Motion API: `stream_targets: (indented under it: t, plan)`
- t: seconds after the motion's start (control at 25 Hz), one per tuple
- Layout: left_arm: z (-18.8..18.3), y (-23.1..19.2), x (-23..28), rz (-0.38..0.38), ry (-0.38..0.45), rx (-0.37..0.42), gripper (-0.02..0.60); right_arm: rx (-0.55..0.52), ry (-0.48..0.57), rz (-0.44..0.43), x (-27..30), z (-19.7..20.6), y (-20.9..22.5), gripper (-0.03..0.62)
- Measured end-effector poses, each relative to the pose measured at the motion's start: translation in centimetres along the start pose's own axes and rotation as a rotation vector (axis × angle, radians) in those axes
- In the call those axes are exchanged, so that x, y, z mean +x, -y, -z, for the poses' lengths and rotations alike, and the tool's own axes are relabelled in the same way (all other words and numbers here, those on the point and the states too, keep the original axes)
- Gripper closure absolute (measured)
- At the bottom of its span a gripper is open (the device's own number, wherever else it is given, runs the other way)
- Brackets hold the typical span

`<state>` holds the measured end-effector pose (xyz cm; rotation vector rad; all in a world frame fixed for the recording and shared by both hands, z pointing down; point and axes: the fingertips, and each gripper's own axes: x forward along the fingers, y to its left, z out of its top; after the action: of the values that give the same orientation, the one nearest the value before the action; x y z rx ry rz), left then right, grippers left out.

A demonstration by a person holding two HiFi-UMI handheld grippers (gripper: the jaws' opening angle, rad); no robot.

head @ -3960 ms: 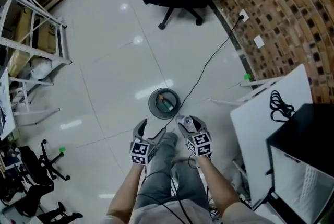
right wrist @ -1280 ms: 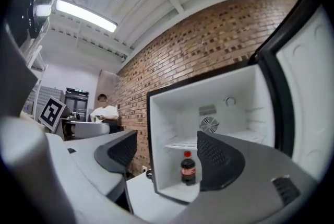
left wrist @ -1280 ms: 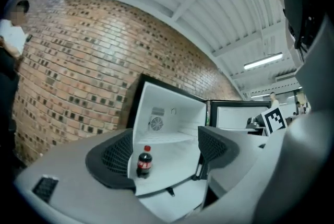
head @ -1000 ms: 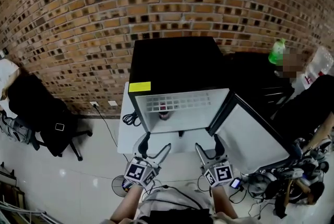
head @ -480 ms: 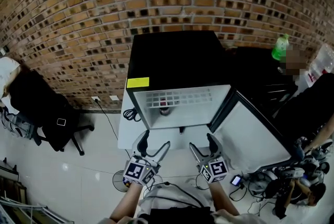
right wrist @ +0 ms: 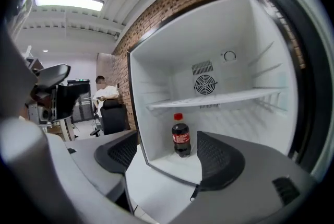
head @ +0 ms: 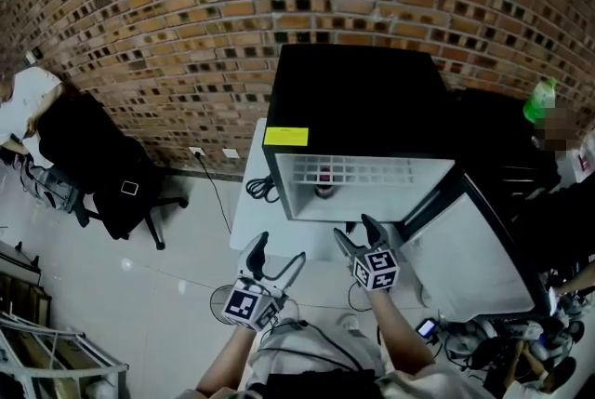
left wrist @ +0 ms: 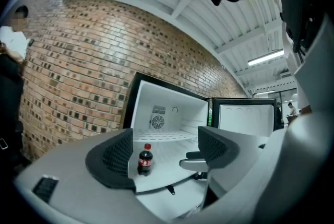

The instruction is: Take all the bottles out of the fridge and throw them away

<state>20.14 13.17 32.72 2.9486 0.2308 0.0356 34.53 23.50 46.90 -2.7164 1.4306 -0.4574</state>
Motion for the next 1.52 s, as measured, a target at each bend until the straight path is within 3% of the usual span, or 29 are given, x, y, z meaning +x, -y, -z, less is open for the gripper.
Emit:
stream_targets:
  t: [0.28, 0.56, 0.68, 0.84, 1.0, 1.24, 1.4, 1.52]
  plan:
    - [0.8, -2.7, -2.3, -0.112, -0.016, 0.032, 0.192, -0.014, -0.008, -0.033, 10.1, 1.2, 1.6, 0.209]
    - [1.1, -5.3, -6.3, -0.241, -0.036, 0.011, 0.192, -0.027, -0.115, 0.068, 17.8, 4.3, 3.6, 0.209]
    - [1.1, -5.8, -7.3, -0.251, -0.043, 0.020, 0.202, -0.031, -0.107, 0.089, 19.1, 4.2, 4.6, 0.209]
    - [1.4, -6.7, -7.6, -0.250, -0.058, 0.014, 0.204, -0.045, -0.153, 0.021, 19.5, 3.8, 3.5, 0.266]
    - [2.0, -5.5, -5.8, -0.191, -0.064, 0.001, 0.204, -0.054, -0.154, -0.020, 16.3, 3.7, 2.1, 0.269]
    - [5.2, -1.8, -1.9, -0.025, -0.091, 0.023, 0.204, -0.021, -0.077, 0.016, 5.9, 1.7, 1.9, 0.269]
    - [6.6, 0.1, -0.5, 0.032, -0.109, 0.013, 0.207, -0.002, -0.041, 0.021, -1.1, -0.6, 0.3, 0.269]
    - [7.5, 0.4, -0.1, 0.030, -0.092, 0.021, 0.207, 0.005, -0.004, -0.011, -5.6, -2.9, -1.3, 0.269]
